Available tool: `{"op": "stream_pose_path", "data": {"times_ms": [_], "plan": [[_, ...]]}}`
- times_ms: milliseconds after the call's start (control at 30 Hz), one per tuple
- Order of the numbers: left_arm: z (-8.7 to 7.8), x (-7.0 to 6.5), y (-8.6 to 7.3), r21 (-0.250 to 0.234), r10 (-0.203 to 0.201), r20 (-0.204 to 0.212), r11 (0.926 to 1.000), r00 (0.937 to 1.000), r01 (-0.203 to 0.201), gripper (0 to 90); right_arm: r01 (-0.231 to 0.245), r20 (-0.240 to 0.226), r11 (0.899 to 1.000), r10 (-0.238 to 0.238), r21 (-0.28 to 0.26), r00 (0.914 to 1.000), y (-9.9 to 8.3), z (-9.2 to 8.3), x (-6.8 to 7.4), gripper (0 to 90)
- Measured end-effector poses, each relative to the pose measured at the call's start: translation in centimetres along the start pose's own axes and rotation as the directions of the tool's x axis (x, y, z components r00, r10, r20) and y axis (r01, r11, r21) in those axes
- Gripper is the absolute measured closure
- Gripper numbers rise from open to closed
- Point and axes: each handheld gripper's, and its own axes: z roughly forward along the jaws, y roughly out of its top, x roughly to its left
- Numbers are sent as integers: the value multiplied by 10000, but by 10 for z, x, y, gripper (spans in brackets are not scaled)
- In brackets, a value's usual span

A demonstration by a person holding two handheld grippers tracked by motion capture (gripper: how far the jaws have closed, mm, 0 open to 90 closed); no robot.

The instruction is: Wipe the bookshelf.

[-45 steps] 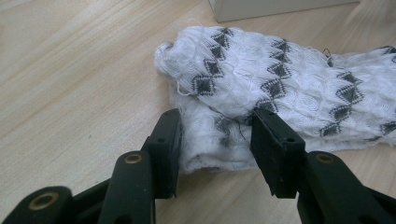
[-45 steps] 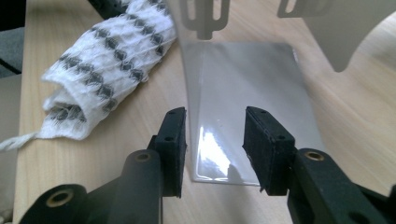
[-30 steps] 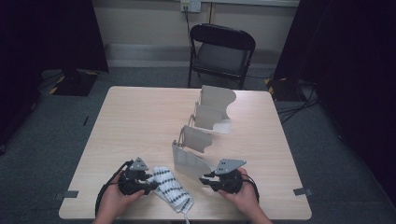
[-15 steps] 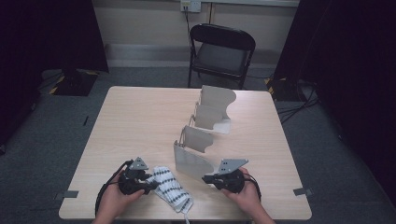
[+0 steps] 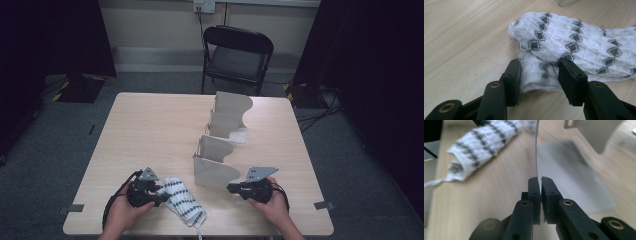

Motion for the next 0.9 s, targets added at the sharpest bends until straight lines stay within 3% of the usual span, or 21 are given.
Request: {"op": "stream_pose_path", "data": {"times_ms": [200,367,567,900], "plan": [[0,3,1,-7,-55,-75,10000,10000,55,534,-450,405,9990,448,48,9982,-7,-3,-10,814],[0,3,1,-17,-34,-83,10000,10000,34,534,-636,429,9978,645,-205,9970,-4,-3,-14,822],[0,2,1,-67,-24,-115,10000,9999,23,535,-501,834,9986,513,-158,9952,0,-2,-16,780],[1,3,1,-25,-27,-53,10000,10000,27,534,-494,1786,9977,568,-457,9823,18,1,-36,693]]}}
